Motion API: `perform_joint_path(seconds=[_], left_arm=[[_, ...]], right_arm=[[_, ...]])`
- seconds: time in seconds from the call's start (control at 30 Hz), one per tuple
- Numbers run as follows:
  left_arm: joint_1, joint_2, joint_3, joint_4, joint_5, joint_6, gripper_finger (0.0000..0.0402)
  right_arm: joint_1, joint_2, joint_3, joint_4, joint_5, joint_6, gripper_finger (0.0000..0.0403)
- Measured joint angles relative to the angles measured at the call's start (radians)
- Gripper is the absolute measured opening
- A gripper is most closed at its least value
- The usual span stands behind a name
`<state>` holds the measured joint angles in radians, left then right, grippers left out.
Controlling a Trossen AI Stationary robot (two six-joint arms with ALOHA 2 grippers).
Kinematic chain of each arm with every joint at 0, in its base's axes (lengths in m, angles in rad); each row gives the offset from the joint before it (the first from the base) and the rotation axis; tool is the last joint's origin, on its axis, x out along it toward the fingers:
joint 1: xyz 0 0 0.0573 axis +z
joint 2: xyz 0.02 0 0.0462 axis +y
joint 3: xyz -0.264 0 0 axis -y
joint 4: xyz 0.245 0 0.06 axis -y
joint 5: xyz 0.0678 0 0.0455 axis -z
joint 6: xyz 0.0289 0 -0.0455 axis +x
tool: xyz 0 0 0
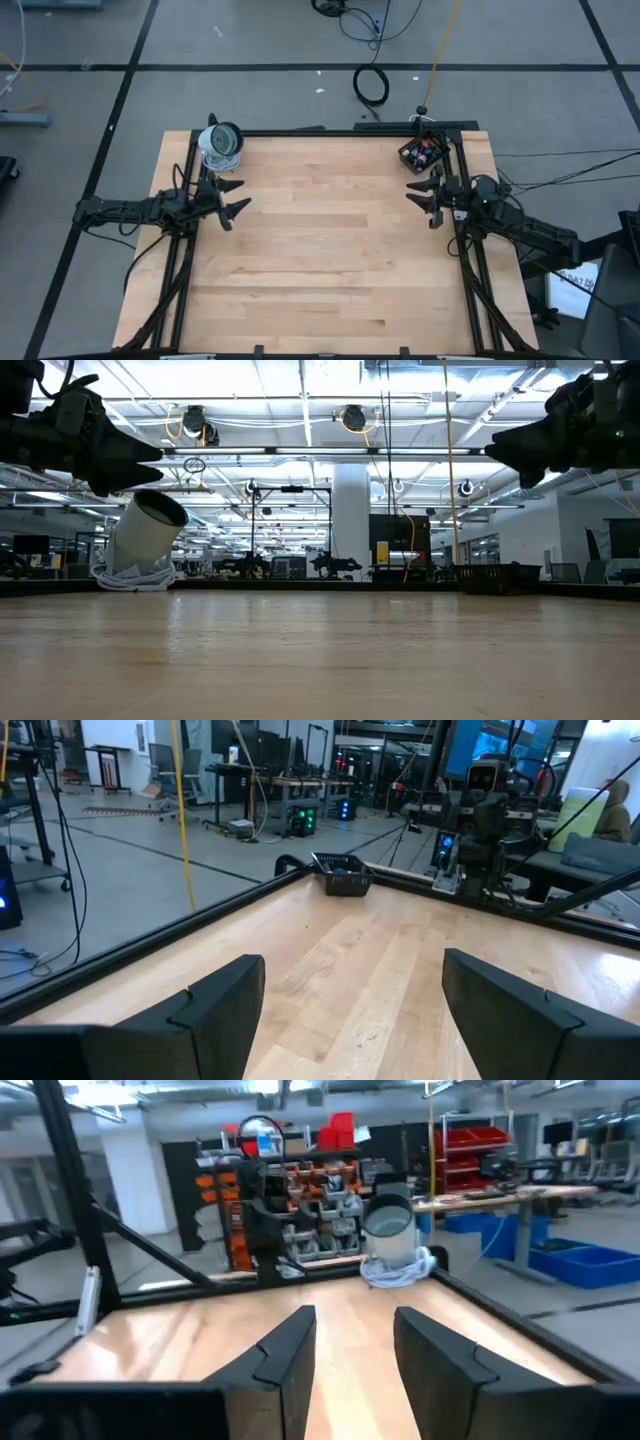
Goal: Pick & Place Nail Polish
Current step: Return to Home Position
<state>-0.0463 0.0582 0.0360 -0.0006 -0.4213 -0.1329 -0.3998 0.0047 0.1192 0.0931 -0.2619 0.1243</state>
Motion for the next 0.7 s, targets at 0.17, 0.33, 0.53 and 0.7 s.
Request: perform_joint_path(seconds=[0.17, 0.33, 0.53, 0.7], left_arm=[[0.0, 0.0, 0.0, 0.0, 0.0, 0.0, 0.0294], [0.0, 0.0, 0.0, 0.0, 0.0, -0.002, 0.0294], [0.0, 0.0, 0.0, -0.001, 0.0, -0.001, 0.0294], [0.0, 0.0, 0.0, -0.001, 0.0, -0.001, 0.0294]], right_arm=[[0.035, -0.001, -0.077, 0.154, -0.04, 0.082, 0.0126], [0.111, 0.0, -0.101, 0.225, -0.155, 0.138, 0.0126], [0.269, -0.001, -0.103, 0.206, -0.11, 0.148, 0.0126], [0.427, 0.0, -0.104, 0.13, 0.1, 0.116, 0.0126]])
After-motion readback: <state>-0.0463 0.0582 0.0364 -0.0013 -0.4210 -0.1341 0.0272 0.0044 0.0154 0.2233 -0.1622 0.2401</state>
